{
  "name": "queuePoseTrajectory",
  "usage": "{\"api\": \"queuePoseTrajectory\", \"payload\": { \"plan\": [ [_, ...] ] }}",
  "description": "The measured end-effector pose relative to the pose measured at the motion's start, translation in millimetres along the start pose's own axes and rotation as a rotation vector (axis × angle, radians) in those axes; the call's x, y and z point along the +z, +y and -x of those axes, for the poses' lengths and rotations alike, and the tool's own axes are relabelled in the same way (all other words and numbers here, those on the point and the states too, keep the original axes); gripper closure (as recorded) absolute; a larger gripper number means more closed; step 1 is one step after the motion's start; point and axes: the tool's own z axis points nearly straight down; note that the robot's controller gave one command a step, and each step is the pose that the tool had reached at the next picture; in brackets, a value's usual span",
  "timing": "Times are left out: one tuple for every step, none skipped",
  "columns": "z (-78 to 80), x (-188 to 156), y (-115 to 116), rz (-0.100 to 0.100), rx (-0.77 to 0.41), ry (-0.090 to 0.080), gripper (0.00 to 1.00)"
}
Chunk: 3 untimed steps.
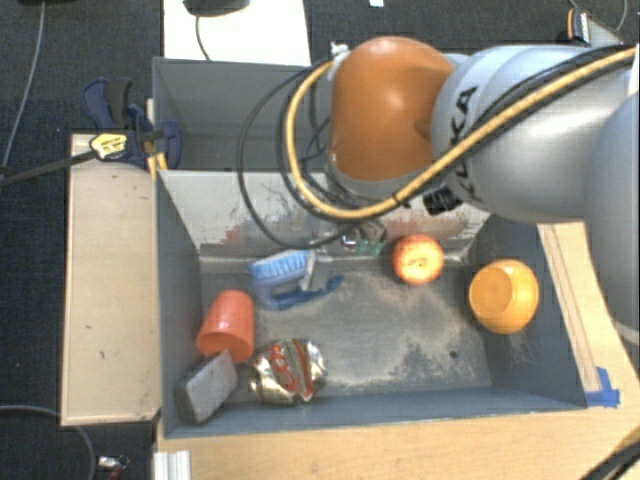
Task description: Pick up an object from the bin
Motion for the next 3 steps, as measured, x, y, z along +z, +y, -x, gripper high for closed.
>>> {"api": "queuePoseTrajectory", "payload": {
  "plan": [
    [1.6, -5, -1, 0.001, 0.006, -0.008, 0.0],
    [5.6, 53, -13, 0.003, 0.003, -0.008, 0.0],
    [2.7, 70, -7, 0.006, 0.035, -0.018, 0.0]
  ]
}}
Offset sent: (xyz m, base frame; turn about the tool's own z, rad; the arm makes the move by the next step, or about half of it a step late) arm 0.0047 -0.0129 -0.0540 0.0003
